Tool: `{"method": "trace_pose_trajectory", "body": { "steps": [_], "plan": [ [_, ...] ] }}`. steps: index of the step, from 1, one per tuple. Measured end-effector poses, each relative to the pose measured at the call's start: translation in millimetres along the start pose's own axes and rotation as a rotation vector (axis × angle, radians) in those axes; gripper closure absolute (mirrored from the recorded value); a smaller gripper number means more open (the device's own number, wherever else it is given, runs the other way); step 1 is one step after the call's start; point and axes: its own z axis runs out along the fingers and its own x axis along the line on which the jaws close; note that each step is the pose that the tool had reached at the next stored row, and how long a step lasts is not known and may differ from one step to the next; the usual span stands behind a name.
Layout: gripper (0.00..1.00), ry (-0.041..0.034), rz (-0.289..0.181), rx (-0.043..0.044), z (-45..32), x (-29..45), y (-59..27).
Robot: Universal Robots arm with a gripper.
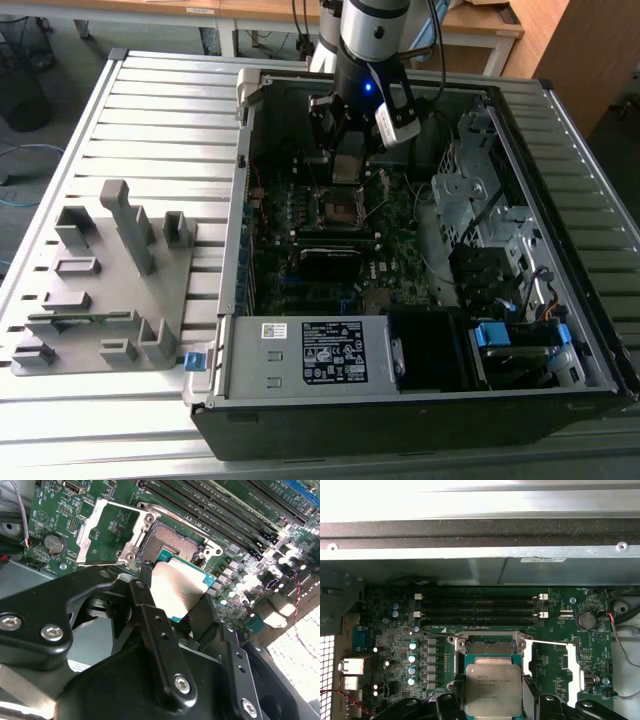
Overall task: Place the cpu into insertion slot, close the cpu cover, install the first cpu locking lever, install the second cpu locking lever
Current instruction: 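Place the cpu into insertion slot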
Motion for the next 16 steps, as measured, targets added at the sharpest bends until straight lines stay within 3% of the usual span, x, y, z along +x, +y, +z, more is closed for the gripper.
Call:
{"method": "trace_pose_trajectory", "body": {
  "steps": [16],
  "plan": [
    [0.46,-0.0001,0.0,-0.0001,2.1,0.0,-0.2]
  ]
}}
